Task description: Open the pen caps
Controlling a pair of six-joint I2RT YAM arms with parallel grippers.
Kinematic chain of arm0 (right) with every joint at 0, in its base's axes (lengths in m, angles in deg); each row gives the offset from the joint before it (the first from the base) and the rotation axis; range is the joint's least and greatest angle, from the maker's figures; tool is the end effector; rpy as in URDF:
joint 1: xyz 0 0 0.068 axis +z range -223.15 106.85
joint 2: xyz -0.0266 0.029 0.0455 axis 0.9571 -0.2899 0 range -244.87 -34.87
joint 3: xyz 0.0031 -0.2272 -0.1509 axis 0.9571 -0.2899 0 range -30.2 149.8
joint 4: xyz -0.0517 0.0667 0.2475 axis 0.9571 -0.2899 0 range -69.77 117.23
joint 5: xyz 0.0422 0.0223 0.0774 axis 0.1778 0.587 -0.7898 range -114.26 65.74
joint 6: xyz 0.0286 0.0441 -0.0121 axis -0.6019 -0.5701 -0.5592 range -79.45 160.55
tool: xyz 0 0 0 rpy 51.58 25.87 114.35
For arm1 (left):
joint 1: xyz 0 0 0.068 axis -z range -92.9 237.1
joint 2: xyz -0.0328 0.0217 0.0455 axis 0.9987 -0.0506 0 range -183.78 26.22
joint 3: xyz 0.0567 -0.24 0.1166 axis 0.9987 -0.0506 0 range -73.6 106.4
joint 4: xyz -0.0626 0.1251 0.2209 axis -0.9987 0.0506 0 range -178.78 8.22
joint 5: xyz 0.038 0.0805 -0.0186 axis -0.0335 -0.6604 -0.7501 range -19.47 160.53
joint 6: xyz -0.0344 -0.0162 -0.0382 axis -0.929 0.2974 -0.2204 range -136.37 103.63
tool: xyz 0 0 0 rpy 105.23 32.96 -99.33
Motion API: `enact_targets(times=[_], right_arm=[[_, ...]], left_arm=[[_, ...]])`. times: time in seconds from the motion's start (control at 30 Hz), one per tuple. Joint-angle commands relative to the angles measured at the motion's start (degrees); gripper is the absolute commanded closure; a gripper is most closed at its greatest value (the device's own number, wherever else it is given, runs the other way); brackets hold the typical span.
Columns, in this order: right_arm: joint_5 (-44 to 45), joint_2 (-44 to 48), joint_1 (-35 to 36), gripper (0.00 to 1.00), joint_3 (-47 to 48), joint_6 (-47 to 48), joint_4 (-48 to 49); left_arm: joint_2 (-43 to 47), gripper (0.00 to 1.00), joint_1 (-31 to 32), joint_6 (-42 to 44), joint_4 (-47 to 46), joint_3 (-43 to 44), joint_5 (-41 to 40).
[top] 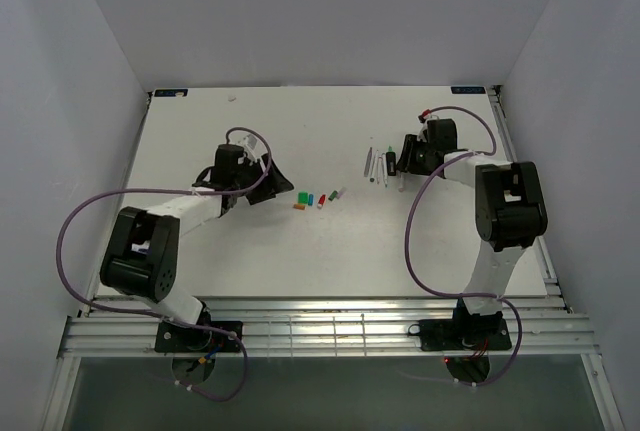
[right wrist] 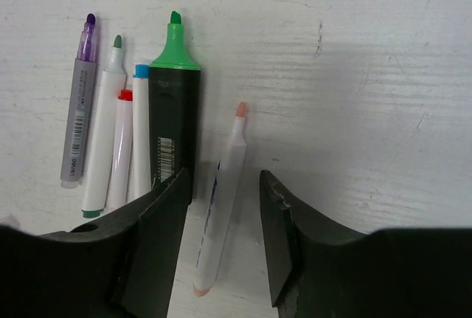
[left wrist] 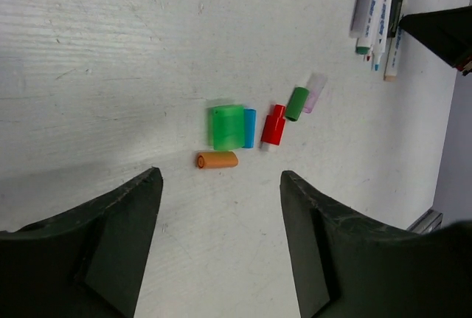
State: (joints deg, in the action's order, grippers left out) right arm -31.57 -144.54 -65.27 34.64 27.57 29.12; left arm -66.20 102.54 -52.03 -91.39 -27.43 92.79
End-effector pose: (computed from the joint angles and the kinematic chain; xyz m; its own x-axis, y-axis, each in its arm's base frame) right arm 0.4005 0.0600 0.1574 -0.7089 0.1268 -0.6938 -0.0708 0.9659 0.2489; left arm 0.3061 -0.0984 0.1679 -0.8381 -0.3283 -0.4356 0.0271 0.7726 -0.6343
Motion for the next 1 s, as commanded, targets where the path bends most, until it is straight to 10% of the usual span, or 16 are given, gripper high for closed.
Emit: enact_targets(times=[0.0, 0.23, 0.57, 0.97], right_arm=[[0.4, 1.1, -0.3, 0.5, 0.3, 0.2, 0.0], [2.5, 13.4, 0.8, 0.46, -2.1, -0.5, -6.8], [-4.3, 22.3, 11.8, 0.46, -2.1, -2.6, -13.7], [-4.2, 23.4, 13.5, 0.46, -3.2, -1.3, -16.9]], left_arm=[[7.2, 0.24, 0.1, -0.5, 5.5, 2.4, -6.0], [18.3, 0.02, 0.0, -12.4, 28.1, 3.3, -35.1], [10.0, 0.02, -9.5, -22.4, 54.5, 16.1, -53.4], [11.0, 0.09, -22.1, -20.0, 47.7, 10.4, -58.6]])
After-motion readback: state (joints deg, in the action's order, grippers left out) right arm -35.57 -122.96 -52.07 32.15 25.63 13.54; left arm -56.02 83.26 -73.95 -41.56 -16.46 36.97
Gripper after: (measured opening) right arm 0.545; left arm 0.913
